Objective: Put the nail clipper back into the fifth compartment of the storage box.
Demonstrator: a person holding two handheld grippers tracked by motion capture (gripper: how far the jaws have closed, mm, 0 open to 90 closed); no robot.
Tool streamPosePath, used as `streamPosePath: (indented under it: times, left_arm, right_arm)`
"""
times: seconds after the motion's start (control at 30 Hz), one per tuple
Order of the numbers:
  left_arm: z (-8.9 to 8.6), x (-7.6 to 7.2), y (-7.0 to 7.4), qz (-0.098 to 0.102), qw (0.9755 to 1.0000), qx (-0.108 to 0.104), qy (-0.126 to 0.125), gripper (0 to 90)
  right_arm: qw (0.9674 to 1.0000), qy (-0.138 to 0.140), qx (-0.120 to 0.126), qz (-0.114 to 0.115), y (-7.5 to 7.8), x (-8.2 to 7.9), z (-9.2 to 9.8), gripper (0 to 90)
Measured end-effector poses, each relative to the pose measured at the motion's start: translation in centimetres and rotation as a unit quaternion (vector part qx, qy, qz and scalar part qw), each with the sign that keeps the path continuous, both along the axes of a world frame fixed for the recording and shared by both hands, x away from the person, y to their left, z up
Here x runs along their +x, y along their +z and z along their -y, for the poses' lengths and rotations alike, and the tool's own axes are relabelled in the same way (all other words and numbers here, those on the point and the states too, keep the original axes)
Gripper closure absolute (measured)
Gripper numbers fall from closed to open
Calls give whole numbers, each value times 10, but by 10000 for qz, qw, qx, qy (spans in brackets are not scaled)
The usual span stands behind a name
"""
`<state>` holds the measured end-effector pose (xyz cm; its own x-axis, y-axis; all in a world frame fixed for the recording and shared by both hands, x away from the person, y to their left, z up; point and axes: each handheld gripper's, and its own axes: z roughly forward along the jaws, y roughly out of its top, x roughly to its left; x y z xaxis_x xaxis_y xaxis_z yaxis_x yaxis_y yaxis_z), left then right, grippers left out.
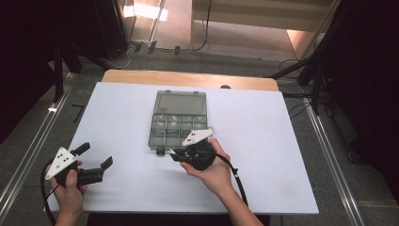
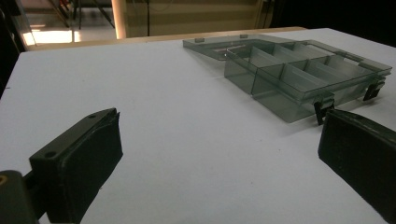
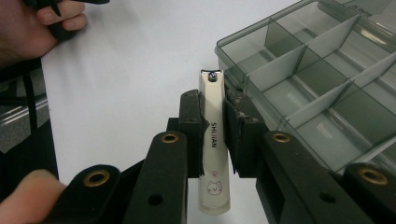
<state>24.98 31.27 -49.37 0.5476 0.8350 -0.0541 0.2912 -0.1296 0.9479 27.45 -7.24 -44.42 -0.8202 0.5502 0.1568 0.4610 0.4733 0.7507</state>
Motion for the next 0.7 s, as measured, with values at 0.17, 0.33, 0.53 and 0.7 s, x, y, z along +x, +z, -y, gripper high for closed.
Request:
streamPosePath:
  times: [0.17, 0.33, 0.53, 0.7]
  left_arm:
    - [0, 0, 0, 1, 10000, -3, -2, 0]
    - [0, 0, 0, 0, 10000, -7, -3, 0]
    - [0, 0, 0, -2, 10000, -9, -3, 0]
    - [0, 0, 0, -1, 10000, -9, -7, 0]
  right_arm:
    - [10000, 0, 3, 28, 3, 3, -3, 790]
    - [10000, -15, 38, 24, 4, 8, -6, 790]
    - [10000, -30, 67, 46, 5, 12, -10, 790]
    - [9999, -71, 135, 11, 5, 16, -13, 790]
